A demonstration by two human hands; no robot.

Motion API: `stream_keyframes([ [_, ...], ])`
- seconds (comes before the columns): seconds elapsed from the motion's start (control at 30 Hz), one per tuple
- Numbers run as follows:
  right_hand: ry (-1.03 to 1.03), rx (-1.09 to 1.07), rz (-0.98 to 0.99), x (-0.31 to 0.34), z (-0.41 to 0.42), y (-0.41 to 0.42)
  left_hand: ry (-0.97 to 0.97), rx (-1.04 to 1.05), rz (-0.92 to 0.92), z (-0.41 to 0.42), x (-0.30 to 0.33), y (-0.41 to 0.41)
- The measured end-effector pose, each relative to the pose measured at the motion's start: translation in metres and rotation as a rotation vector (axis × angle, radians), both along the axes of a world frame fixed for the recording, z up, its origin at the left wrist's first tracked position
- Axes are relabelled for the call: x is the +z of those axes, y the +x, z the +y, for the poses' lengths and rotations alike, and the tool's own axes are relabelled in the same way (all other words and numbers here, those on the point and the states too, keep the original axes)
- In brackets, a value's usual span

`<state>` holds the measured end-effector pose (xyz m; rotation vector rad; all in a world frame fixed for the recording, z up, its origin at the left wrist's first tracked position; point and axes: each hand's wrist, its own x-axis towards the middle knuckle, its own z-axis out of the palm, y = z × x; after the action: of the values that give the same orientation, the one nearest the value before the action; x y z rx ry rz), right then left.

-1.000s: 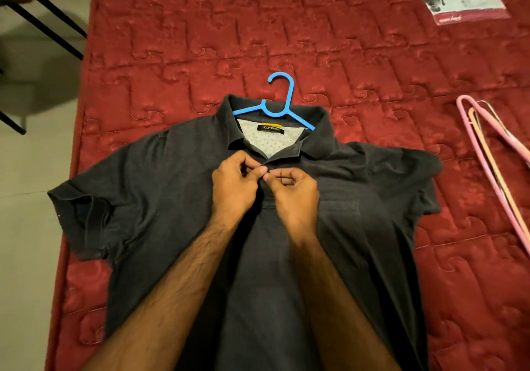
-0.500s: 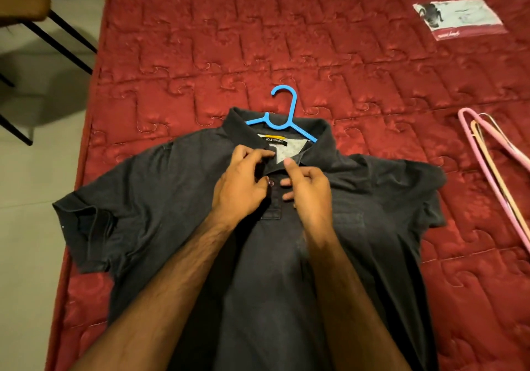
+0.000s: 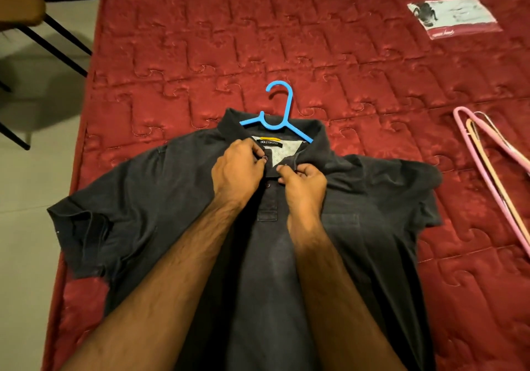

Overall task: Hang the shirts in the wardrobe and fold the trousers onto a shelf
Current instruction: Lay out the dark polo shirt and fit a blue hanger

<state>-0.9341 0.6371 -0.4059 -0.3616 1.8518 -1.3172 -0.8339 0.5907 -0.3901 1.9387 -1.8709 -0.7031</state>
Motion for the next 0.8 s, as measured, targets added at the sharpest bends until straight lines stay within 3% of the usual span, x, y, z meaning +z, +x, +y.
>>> stream_keyframes([
  [0.1,-0.041,-0.019,-0.016,-0.005,-0.001,0.006,0.141,0.098,0.113,-0.007,0.000,-0.002],
  [0.17,-0.061,-0.024,-0.012,-0.007,0.000,0.011,0.208,0.162,0.324,-0.009,-0.002,-0.002],
  [0.23,-0.072,-0.032,0.035,-0.008,-0.001,0.014,0.242,0.198,0.498,-0.003,-0.002,-0.003],
  [0.37,-0.036,-0.025,0.171,-0.004,-0.001,0.020,0.251,0.211,0.656,0.006,-0.003,0.000],
  [0.53,-0.051,0.000,0.222,-0.003,-0.001,0.024,0.204,0.191,0.706,0.009,-0.005,0.004],
  [0.8,-0.192,0.075,0.041,-0.014,0.007,0.019,0.086,0.083,0.650,0.013,-0.010,0.007],
])
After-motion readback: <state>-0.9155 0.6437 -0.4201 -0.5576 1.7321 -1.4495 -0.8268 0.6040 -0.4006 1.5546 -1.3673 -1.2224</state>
